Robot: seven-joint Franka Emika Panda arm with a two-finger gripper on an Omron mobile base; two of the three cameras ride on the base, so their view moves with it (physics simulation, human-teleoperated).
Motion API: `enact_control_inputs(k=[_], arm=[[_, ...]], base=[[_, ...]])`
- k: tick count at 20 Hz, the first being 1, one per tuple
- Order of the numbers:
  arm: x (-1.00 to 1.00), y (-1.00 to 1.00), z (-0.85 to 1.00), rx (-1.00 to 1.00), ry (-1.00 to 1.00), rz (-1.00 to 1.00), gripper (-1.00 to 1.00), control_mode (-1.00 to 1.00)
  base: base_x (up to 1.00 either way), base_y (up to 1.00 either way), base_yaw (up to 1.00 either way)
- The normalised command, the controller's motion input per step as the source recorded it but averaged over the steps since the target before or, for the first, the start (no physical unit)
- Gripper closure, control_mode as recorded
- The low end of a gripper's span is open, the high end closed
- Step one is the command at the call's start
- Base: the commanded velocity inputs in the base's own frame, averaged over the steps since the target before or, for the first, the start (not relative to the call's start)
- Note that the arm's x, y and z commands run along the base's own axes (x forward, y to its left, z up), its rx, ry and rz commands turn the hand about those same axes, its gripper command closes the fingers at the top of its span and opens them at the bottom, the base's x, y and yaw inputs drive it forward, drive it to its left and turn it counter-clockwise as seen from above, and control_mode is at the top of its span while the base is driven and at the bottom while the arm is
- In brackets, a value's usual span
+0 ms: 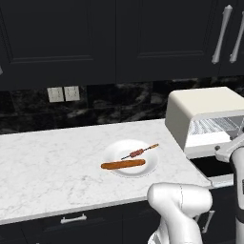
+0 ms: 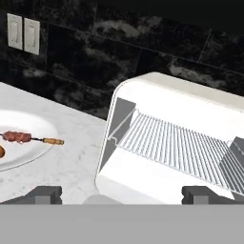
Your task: Pick up the kebab skewer and baguette bread, and place them inside the toaster oven. Close the toaster oven door and start by setting the timer.
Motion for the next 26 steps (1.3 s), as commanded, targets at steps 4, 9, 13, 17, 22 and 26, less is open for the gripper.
enact_control_inputs(k=[4,9,13,17,22,26], arm=[[0.56,-0.11,-0.21,-0.05,-0.04,0.00,-1.00,-1.00],[0.18,-0.42,-0.11,-0.09,-0.06,0.00,-1.00,-1.00],[0.13,-0.42,-0.01,-0.11,-0.01,0.00,-1.00,-1.00],[0.04,-0.30,0.00,-0.10,0.00,0.00,-1.00,-1.00],[0.06,-0.29,0.00,-0.07,0.00,0.00,-1.00,-1.00],[0.29,0.00,0.00,0.00,0.00,0.00,-1.00,-1.00]], base=[[0.00,0.00,0.00],[0.00,0.00,0.00],[0.00,0.00,0.00],[0.00,0.00,0.00],[0.00,0.00,0.00],[0.00,0.00,0.00]])
